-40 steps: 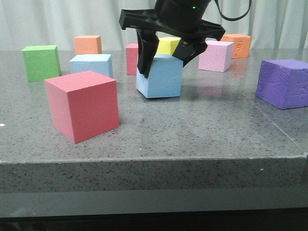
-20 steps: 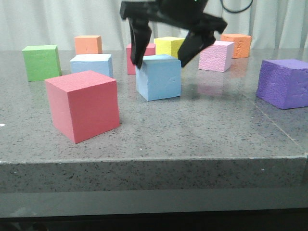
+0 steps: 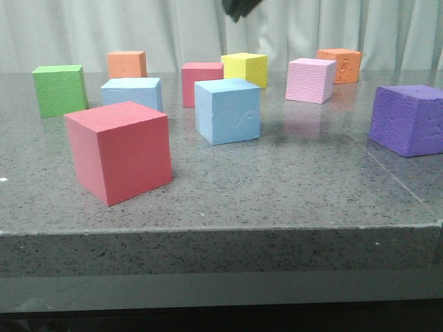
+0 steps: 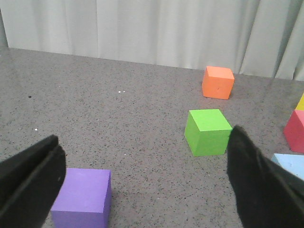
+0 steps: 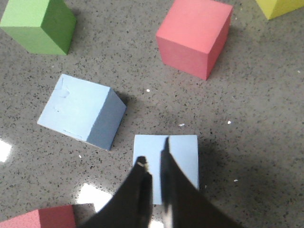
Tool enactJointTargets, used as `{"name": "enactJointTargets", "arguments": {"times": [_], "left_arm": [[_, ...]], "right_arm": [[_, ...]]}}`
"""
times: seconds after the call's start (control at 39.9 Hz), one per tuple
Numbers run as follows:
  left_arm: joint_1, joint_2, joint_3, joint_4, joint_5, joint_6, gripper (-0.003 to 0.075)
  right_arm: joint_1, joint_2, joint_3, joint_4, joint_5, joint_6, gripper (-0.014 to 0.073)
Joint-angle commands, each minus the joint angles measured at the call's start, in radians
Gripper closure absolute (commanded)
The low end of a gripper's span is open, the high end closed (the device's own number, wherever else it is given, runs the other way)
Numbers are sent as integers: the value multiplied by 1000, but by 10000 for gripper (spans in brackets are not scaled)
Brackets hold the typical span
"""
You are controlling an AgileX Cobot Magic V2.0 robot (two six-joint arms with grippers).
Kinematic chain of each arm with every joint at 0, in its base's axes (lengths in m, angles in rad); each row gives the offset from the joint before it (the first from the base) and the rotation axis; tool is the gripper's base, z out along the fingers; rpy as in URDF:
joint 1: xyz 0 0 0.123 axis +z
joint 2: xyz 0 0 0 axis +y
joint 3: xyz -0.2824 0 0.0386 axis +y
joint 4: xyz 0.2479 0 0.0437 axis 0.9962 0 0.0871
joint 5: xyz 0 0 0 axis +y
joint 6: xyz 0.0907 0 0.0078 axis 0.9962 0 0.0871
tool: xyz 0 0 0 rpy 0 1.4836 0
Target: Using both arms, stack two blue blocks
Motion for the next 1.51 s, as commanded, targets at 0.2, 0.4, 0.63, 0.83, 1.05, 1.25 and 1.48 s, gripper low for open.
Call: {"name": "enactJointTargets", "arguments": {"times": [0.2, 0.4, 0.63, 0.83, 1.05, 1.25, 1.48], "left_arm": [[-8, 7, -36, -1, -88, -3, 50], [-8, 7, -36, -1, -88, -3, 50], [-8, 7, -36, -1, -88, -3, 50], [-8, 7, -36, -1, -88, -3, 50], [-8, 7, -36, -23, -88, -3, 50], [-12, 35, -38, -25, -75, -3, 50], [-116, 185, -102, -25, -44, -1, 50]], "right_arm": [[-129, -165, -4, -13, 32, -5, 658], [-230, -316, 178, -16, 53, -51, 658], [-273, -561, 522, -52, -70, -75, 658], [-273, -804, 810, -61, -212, -75, 660], [-273, -1067, 1049, -67, -327, -75, 660], [-273, -1195, 1119, -97, -361, -75, 660], [-273, -1194, 1119, -98, -367, -75, 660]]}}
